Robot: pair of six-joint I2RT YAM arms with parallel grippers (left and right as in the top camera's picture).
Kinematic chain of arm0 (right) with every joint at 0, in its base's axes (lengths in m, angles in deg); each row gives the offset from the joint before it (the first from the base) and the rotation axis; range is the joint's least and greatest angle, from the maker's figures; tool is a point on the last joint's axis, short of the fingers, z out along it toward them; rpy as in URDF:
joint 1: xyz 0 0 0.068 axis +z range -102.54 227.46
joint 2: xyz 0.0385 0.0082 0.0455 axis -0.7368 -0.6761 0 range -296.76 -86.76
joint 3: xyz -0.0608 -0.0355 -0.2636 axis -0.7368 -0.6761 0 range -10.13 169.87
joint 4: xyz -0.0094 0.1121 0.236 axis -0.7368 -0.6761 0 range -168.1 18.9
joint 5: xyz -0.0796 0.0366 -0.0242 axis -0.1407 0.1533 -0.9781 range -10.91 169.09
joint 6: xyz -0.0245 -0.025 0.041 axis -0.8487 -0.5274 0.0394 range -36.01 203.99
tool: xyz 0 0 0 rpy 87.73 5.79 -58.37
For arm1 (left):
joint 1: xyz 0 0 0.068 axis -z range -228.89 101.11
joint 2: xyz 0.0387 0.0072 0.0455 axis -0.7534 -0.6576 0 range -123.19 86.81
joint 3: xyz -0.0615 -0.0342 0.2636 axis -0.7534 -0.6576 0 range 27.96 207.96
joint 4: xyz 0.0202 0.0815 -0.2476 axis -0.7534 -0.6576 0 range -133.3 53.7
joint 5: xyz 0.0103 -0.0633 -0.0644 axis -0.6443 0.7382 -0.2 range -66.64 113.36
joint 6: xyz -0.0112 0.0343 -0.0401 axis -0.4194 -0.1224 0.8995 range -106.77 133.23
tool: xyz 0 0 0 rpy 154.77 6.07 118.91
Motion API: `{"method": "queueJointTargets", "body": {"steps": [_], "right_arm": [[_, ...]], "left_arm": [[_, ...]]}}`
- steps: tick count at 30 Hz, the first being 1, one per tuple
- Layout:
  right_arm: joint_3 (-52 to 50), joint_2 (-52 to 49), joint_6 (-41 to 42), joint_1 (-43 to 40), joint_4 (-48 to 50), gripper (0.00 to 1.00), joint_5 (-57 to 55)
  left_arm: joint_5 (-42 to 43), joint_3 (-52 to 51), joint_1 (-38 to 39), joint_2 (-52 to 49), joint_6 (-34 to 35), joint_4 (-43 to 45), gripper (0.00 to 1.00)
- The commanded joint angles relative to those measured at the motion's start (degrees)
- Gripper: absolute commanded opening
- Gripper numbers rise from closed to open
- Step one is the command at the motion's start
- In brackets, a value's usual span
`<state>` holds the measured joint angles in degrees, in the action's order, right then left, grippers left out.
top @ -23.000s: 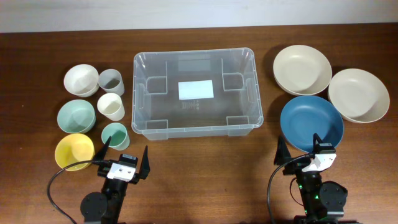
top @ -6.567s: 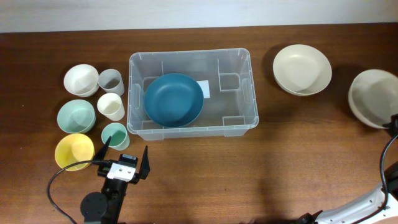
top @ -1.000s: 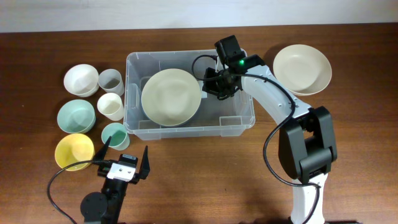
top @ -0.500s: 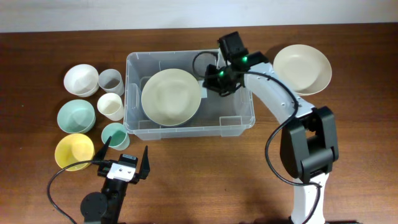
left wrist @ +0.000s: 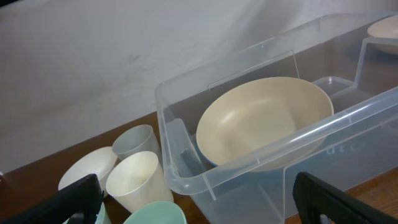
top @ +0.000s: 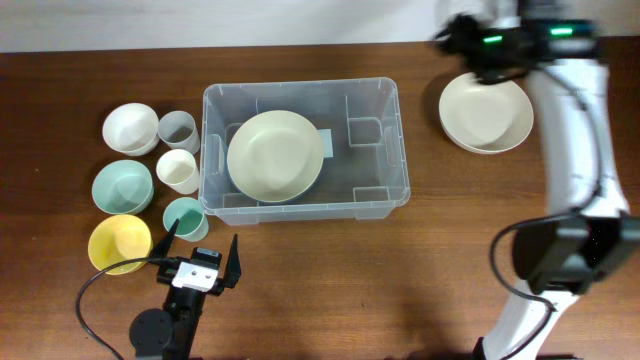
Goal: Pack container
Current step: 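Move the right gripper to the remaining cream bowl at back right, then grasp the cream bowl rim with the right gripper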
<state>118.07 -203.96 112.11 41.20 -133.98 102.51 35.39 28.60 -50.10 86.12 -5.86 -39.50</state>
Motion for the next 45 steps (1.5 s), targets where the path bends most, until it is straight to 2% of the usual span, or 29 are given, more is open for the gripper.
{"method": "queueJointTargets", "body": {"steps": [1, 4, 7, 19, 25, 32, 45], "right_arm": [[0.9, 1.0, -0.7, -6.7, -3.5, 0.83, -3.0], [-0.5, -0.2, -0.7, -10.9, -7.1, 0.89, -9.3], [-2.8, -1.8, -2.7, -12.9, -8.1, 0.91, -9.6], [-11.1, -7.3, -2.1, -14.1, -4.7, 1.0, -12.9], [-14.4, -9.7, -1.9, -13.9, -2.3, 1.0, -10.3], [-14.6, -11.2, 4.0, -14.1, -1.9, 1.0, -10.6], [-14.8, -14.9, 3.9, -12.8, 1.2, 1.0, -10.4]], "left_arm": [[0.6, -0.1, -0.3, 0.3, 0.2, -0.3, 1.0], [0.6, -0.1, -0.3, 0.3, 0.2, -0.3, 1.0], [0.6, -0.1, -0.3, 0.3, 0.2, -0.3, 1.0], [0.6, -0.1, -0.3, 0.3, 0.2, -0.3, 1.0], [0.6, -0.1, -0.3, 0.3, 0.2, -0.3, 1.0], [0.6, -0.1, -0.3, 0.3, 0.2, -0.3, 1.0], [0.6, -0.1, -0.3, 0.3, 0.2, -0.3, 1.0]]}}
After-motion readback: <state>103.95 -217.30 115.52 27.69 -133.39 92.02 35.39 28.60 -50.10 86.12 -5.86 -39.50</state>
